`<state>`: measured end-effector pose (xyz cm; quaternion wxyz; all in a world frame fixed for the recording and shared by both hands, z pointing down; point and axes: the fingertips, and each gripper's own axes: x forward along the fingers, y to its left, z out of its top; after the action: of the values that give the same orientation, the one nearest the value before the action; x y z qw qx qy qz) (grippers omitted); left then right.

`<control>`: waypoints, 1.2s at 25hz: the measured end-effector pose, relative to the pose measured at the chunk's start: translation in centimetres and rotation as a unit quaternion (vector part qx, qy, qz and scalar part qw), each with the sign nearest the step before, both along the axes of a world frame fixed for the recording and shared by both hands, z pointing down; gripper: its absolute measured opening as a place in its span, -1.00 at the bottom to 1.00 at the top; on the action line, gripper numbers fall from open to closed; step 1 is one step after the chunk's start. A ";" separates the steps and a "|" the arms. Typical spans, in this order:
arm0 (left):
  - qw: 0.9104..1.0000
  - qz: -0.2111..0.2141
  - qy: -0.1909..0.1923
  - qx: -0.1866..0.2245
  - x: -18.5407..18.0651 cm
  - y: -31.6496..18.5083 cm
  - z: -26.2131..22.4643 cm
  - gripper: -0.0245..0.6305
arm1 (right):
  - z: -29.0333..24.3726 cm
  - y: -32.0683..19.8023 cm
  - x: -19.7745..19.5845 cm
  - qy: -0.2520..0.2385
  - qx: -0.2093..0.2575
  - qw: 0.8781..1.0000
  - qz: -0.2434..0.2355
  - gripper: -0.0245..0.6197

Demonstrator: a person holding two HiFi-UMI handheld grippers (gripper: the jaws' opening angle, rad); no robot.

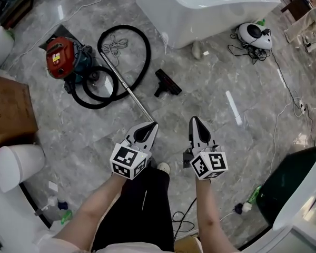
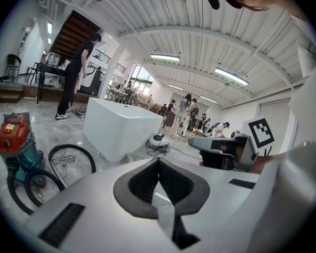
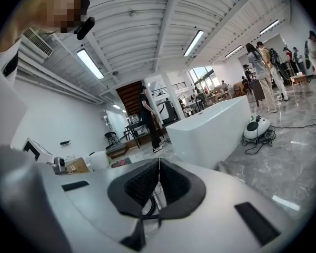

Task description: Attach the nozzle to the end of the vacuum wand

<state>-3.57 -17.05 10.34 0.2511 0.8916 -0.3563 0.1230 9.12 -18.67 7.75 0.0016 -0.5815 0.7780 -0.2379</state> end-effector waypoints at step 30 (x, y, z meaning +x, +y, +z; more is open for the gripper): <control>0.998 -0.053 -0.019 0.015 -1.7 -3.9 32.6 -0.90 | 33.0 -2.3 3.3 -0.018 0.001 1.000 0.010 -0.88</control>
<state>-5.23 -20.93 42.94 0.2369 0.8727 -0.4094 0.1212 12.40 -20.97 40.73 0.0187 -0.5845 0.7725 -0.2476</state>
